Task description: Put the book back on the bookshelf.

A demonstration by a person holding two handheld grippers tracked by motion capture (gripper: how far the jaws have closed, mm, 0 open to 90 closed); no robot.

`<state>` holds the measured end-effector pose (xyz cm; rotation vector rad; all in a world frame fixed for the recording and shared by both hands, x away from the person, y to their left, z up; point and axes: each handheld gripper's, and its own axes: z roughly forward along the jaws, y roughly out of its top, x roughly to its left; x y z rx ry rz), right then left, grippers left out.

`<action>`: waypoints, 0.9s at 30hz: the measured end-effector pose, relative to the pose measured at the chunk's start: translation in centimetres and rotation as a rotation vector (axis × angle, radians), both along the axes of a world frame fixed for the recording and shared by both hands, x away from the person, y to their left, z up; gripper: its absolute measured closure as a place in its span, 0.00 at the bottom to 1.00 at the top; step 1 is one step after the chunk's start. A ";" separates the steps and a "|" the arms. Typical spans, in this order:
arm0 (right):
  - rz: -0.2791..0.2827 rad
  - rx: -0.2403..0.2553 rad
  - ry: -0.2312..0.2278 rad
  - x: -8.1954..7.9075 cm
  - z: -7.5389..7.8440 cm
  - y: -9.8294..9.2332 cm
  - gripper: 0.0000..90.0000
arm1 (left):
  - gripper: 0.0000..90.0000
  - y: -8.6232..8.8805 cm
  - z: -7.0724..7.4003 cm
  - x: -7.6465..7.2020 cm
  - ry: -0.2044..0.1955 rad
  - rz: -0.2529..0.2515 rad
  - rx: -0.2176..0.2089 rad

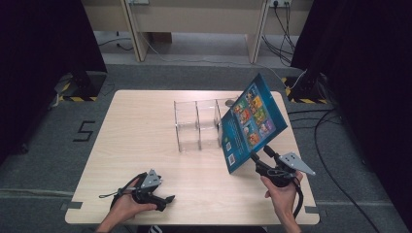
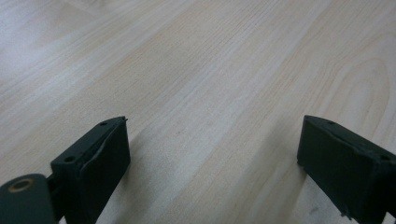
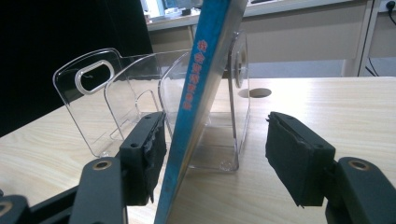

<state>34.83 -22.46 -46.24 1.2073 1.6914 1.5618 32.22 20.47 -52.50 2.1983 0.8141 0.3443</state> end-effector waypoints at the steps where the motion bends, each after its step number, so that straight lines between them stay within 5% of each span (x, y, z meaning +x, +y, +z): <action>1: 0.006 -0.010 0.000 -0.2 0.0 -0.1 0.42 | 0.09 0.0 0.0 0.0 0.000 0.000 0.000; 13: -0.004 -0.048 -0.007 -1.0 -0.1 -0.3 0.41 | 0.09 0.0 0.0 0.0 0.001 -0.002 0.002; 20: -0.027 -0.042 -0.022 0.6 -0.3 1.1 0.44 | 0.09 0.0 0.0 0.0 0.001 -0.002 0.000; 26: -0.030 -0.028 -0.016 2.2 -0.7 3.0 0.57 | 0.08 -0.1 0.0 0.0 -0.001 0.000 0.000; 27: -0.042 0.000 -0.002 2.9 -1.0 3.5 0.67 | 0.08 0.0 0.0 0.0 -0.001 0.000 0.000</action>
